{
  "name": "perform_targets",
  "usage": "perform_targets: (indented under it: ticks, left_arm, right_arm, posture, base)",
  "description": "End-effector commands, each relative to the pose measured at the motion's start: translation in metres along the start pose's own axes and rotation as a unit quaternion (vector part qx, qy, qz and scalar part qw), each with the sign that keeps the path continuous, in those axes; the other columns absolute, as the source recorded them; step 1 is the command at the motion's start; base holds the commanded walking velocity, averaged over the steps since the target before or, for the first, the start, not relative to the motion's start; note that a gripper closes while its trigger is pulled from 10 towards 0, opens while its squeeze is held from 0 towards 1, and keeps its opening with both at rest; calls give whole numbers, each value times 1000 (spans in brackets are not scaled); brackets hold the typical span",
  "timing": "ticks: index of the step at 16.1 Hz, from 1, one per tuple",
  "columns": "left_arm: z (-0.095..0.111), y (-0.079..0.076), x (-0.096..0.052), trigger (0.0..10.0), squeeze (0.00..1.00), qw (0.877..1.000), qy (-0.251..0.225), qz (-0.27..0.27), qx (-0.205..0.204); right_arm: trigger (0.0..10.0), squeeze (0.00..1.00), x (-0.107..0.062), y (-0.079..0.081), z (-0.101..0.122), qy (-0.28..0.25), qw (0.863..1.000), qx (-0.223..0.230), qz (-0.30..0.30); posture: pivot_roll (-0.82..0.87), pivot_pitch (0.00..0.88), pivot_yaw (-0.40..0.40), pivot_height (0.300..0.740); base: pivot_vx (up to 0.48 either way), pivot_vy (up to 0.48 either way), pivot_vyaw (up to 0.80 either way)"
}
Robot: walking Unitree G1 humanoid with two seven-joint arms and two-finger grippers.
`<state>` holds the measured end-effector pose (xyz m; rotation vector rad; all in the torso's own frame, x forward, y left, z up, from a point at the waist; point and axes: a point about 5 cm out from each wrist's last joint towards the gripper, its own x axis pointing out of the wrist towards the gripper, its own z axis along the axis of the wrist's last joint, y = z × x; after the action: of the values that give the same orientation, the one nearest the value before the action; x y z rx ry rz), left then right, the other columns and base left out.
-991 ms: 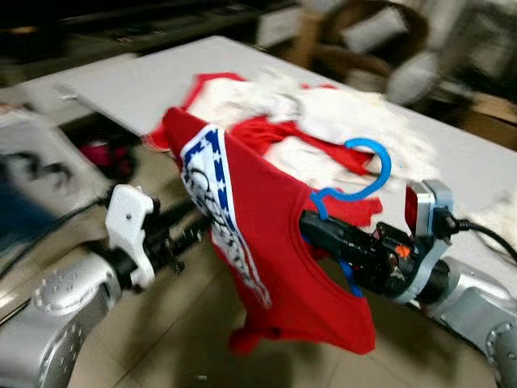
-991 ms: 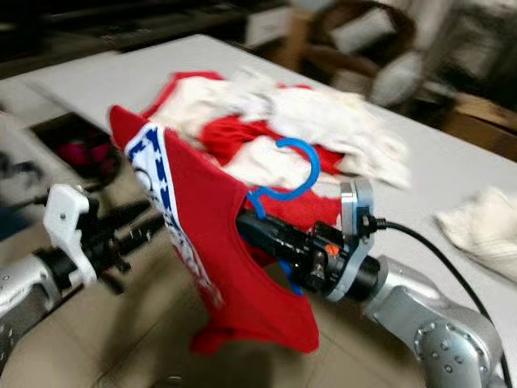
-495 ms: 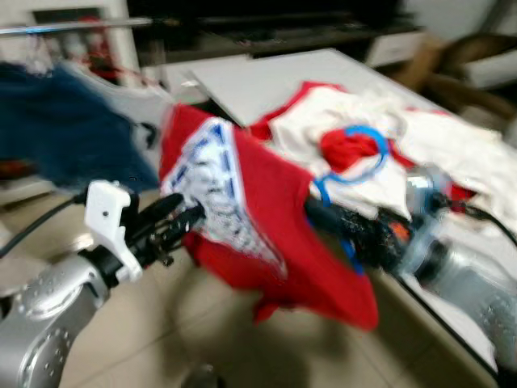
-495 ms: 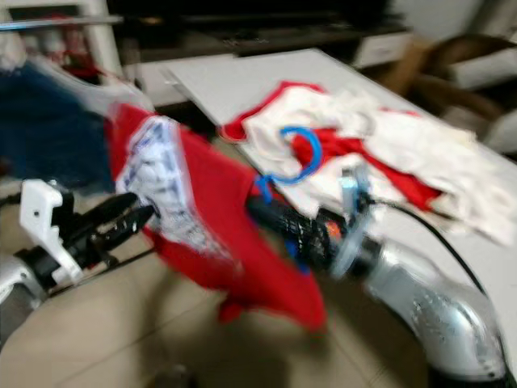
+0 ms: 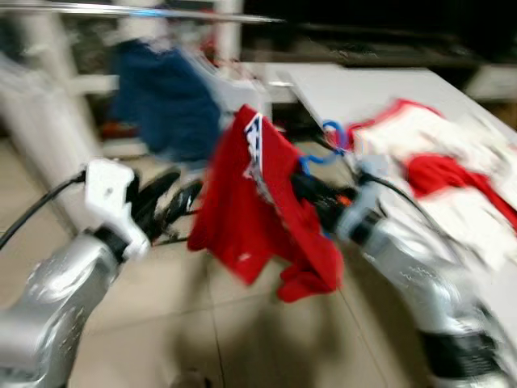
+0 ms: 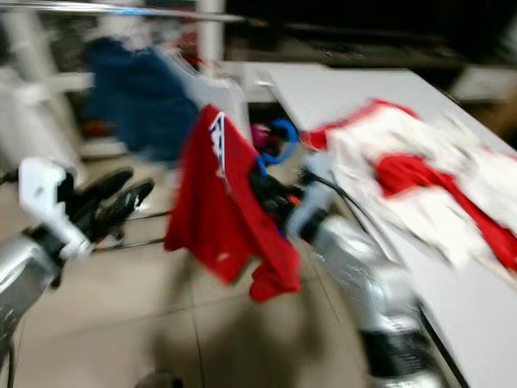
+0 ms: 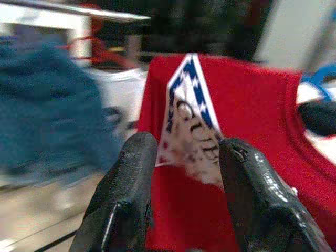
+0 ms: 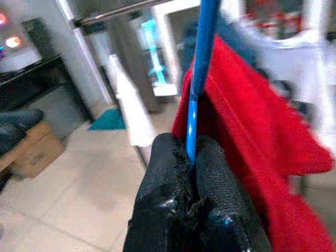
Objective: Hang hanger
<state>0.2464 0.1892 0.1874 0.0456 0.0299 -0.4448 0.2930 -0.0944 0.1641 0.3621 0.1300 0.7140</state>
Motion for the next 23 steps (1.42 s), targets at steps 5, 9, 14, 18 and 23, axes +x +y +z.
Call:
perform_targets:
  ticks: [5,9,14,18,23]
  left_arm:
    - [-1,-11,39,10000,0,999,-31,-3,-3]
    - [-3,-21,59,10000,1000,998,-46,-35,-24]
    - [-17,-29,61,10000,0,994,-24,-80,-69]
    - [-27,-40,64,10000,0,989,5,-136,-66]
    - [-29,-38,80,10000,0,986,5,-142,-86]
  right_arm:
    - [10000,0,27,-22,-1,16,989,-24,-146]
    - [10000,0,36,-2,11,-10,993,-12,-117]
    - [10000,0,40,6,19,-22,993,9,-117]
    - [10000,0,43,11,24,-26,994,5,-110]
    - [10000,0,45,19,30,-36,994,8,-101]
  posture:
    - [35,0,-147,740]
    - [23,0,-129,740]
    - [21,0,-126,740]
    - [23,0,-123,740]
    - [16,0,-103,740]
  base:
    - [0,0,480]
    - [0,0,0]
    - [0,0,0]
    - [0,0,0]
    - [0,0,0]
